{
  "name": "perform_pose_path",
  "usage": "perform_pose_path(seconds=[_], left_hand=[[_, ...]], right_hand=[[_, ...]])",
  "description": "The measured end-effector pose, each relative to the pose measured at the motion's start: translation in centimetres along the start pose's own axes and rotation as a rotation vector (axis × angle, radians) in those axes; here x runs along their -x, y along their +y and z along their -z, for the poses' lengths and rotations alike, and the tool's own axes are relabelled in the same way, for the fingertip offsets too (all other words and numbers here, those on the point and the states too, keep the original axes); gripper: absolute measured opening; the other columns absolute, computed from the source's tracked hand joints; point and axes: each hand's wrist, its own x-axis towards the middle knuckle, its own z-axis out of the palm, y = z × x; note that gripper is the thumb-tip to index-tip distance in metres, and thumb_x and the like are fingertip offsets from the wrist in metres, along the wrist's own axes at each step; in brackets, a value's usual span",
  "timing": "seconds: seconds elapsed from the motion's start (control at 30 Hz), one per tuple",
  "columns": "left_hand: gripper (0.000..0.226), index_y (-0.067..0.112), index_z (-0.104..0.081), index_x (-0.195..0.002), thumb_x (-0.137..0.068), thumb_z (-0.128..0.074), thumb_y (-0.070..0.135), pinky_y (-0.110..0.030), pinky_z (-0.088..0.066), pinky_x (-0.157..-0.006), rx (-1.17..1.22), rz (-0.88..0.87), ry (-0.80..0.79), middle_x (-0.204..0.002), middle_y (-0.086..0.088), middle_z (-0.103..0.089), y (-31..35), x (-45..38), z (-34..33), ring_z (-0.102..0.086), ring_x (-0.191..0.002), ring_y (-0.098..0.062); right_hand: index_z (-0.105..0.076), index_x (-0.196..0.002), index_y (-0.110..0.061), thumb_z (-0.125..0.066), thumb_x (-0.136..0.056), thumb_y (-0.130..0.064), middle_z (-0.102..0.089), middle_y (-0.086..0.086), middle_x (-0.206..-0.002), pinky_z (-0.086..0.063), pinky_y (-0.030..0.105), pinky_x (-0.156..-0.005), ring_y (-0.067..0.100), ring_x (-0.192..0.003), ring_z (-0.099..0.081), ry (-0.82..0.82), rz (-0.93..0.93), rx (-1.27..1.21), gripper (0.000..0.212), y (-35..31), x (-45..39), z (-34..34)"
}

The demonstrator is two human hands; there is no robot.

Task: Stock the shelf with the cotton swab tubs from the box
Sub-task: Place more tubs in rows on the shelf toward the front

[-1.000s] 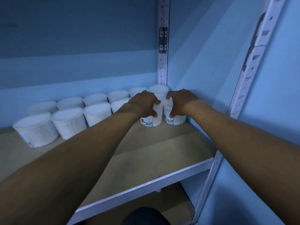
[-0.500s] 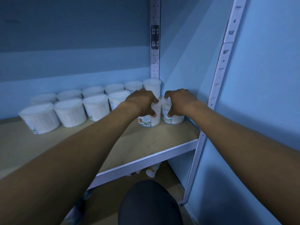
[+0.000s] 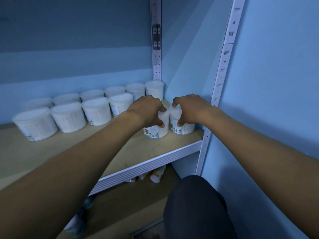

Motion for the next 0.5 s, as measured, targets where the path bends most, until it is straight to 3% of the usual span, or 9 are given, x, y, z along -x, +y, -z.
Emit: perform_pose_path(seconds=[0.2, 0.3, 0.37, 0.5], left_hand=[[0.069, 0.031, -0.055, -0.139, -0.076, -0.076, 0.051, -0.036, -0.052, -0.087, -0.002, -0.026, -0.005, -0.129, -0.006, -0.062, 1.2, 1.6, 0.2, -0.058, -0.116, -0.026], [0.07, 0.026, -0.058, -0.135, -0.073, -0.079, 0.051, -0.041, -0.053, -0.091, 0.037, -0.021, -0.067, -0.129, -0.004, -0.063, 1.5, 2.1, 1.0, -0.058, -0.117, -0.023], [0.08, 0.027, -0.051, -0.141, -0.071, -0.08, 0.052, -0.039, -0.048, -0.1, 0.057, -0.012, -0.118, -0.139, 0.0, -0.057, 1.3, 2.2, 2.0, -0.053, -0.126, -0.021], [0.099, 0.028, -0.029, -0.154, -0.073, -0.075, 0.061, -0.03, -0.031, -0.11, 0.045, 0.018, -0.239, -0.158, 0.004, -0.034, 0.7, 2.1, 3.5, -0.035, -0.143, -0.019]], right_hand=[[-0.048, -0.139, -0.026, -0.088, -0.071, -0.04, -0.058, 0.006, -0.128, -0.042, 0.033, -0.076, 0.028, -0.118, -0.053, -0.075, 0.015, 0.035, 0.08, -0.2, 1.7, 1.2], [-0.047, -0.141, -0.023, -0.084, -0.073, -0.05, -0.056, 0.003, -0.133, -0.047, 0.034, -0.083, 0.026, -0.12, -0.053, -0.164, 0.005, 0.056, 0.082, -0.7, 2.1, 2.7], [-0.05, -0.139, -0.021, -0.081, -0.075, -0.054, -0.057, 0.003, -0.134, -0.049, 0.037, -0.092, 0.027, -0.119, -0.054, -0.177, -0.004, 0.062, 0.078, -0.9, 2.3, 3.4], [-0.053, -0.137, -0.02, -0.076, -0.079, -0.056, -0.057, 0.004, -0.134, -0.049, 0.035, -0.091, 0.026, -0.119, -0.054, -0.144, -0.024, 0.05, 0.072, -1.0, 2.5, 3.8]])
